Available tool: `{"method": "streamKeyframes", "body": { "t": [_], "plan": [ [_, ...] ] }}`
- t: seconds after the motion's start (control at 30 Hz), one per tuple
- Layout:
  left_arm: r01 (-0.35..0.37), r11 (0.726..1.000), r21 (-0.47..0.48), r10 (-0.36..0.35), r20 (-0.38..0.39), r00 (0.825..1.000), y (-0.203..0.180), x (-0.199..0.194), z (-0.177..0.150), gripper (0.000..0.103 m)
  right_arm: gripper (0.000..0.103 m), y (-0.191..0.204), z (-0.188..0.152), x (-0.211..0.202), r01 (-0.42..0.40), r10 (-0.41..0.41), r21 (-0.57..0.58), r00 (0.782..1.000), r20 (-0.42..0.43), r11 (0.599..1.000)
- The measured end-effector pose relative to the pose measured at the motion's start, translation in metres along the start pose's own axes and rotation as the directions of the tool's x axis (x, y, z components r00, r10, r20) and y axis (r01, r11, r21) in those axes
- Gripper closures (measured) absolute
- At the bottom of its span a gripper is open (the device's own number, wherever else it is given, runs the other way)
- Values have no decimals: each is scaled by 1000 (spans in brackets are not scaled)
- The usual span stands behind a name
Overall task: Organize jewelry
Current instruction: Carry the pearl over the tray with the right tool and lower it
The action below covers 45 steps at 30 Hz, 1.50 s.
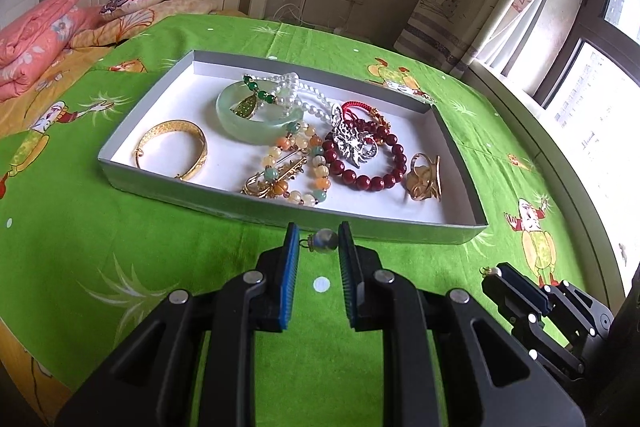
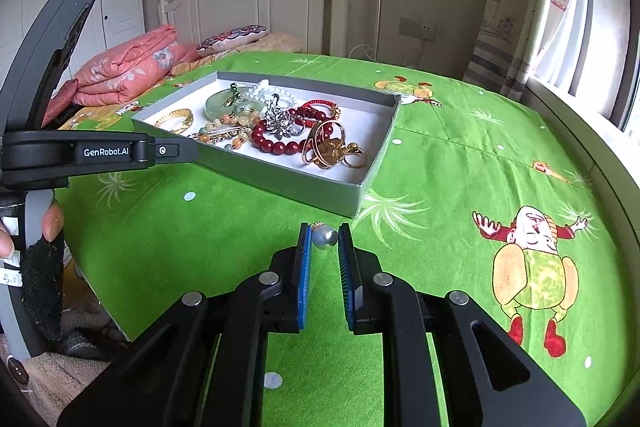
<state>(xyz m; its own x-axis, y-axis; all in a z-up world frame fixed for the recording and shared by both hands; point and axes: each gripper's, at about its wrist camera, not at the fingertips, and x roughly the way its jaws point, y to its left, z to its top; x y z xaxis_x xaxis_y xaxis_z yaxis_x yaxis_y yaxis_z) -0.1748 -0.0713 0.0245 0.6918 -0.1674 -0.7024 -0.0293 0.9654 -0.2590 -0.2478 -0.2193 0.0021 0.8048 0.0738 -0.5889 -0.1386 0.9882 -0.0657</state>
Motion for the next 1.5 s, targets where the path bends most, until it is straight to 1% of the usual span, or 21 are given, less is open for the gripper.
{"method": "streamKeyframes", "body": {
  "t": [0.17, 0.37, 0.43, 0.63, 0.83, 0.9, 1.27, 1.5],
  "plan": [
    [7, 999, -31, -6, 18, 1000, 10, -3, 8, 84, 87, 5, 9, 1, 19, -19, -18, 1000, 13, 1000],
    [-9, 999, -50, 11, 53, 999, 25, -8, 20, 84, 87, 18, 27, 6, 36, -34, -52, 999, 34, 998],
    [-10, 999, -40, 13, 58, 998, 29, -7, 24, 84, 87, 24, 34, 8, 41, -38, -65, 998, 43, 997],
    [-60, 998, 16, 59, 74, 995, 34, -1, 32, 84, 87, 39, 53, 16, 49, -43, -97, 997, 61, 994],
    [-101, 991, 92, 92, 104, 990, 37, 8, 41, 84, 87, 51, 68, 28, 59, -52, -123, 997, 63, 991],
    [-113, 988, 104, 101, 109, 989, 40, 12, 45, 84, 87, 55, 73, 33, 62, -55, -128, 997, 63, 990],
    [-115, 978, 174, 97, 106, 990, 54, 30, 68, 84, 87, 68, 97, 63, 60, -55, -106, 997, 50, 993],
    [-114, 976, 186, 96, 101, 990, 54, 39, 77, 84, 87, 72, 104, 76, 60, -57, -103, 998, 36, 993]
  ]
}}
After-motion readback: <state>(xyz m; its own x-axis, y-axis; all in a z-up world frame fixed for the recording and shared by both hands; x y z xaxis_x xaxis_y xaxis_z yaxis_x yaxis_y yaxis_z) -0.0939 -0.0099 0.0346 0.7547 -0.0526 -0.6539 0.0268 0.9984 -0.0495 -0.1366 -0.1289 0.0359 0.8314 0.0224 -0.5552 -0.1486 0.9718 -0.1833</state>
